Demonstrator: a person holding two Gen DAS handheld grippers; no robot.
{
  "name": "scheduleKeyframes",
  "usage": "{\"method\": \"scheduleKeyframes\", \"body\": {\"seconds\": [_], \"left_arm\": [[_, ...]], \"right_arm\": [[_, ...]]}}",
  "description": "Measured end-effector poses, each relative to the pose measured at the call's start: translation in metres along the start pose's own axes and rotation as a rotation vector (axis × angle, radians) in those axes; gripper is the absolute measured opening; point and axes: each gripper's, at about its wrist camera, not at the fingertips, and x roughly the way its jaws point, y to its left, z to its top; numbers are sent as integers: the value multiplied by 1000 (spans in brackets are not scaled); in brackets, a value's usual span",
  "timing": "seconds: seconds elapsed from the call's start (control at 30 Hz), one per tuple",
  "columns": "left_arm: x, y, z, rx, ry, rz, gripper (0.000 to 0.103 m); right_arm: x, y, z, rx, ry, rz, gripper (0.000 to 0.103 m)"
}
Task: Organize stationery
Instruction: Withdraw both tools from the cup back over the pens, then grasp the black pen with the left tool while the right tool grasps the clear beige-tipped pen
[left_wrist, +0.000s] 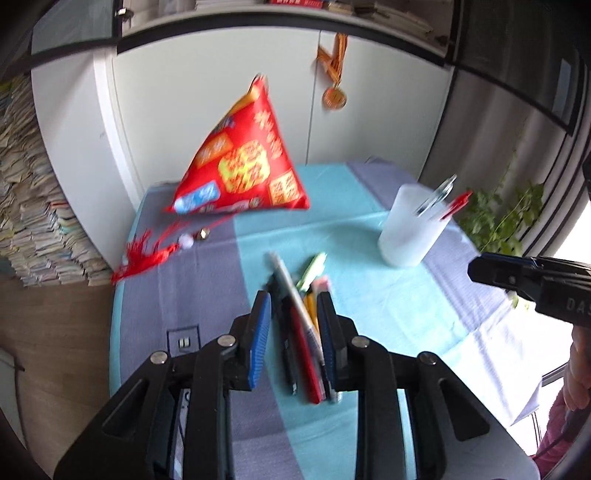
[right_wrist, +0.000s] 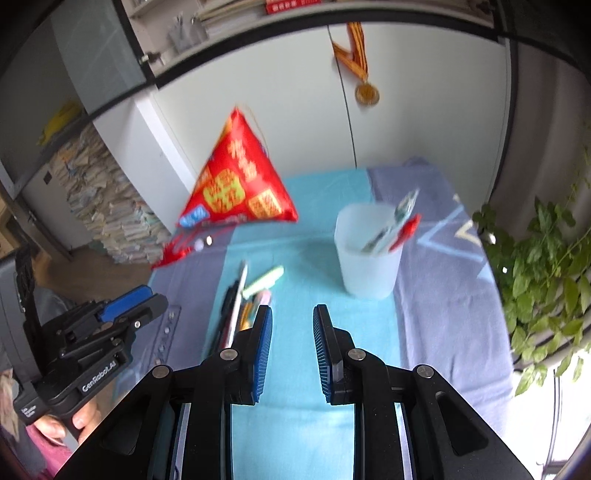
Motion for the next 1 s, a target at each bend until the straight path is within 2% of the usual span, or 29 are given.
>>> {"method": "scheduleKeyframes", "body": {"seconds": [0.23,0.37,0.57,0.77,1.0], "left_arm": [[34,10,-26,12,99,2,24],[45,14,-38,26,132,-10,23],[59,23,-43,21,165,-22,23],[67,27,-40,12,181,-65,23],[73,20,-39,45,191,-92,24]], "right_arm": [[59,17,-29,13,182,6,23],[84,22,-34,23,236,-9,23],[108,30,-29,43,276,-27,23],[128,33,-22,67,307,-37,23],[140,34,-16,85,317,-55,23]]}}
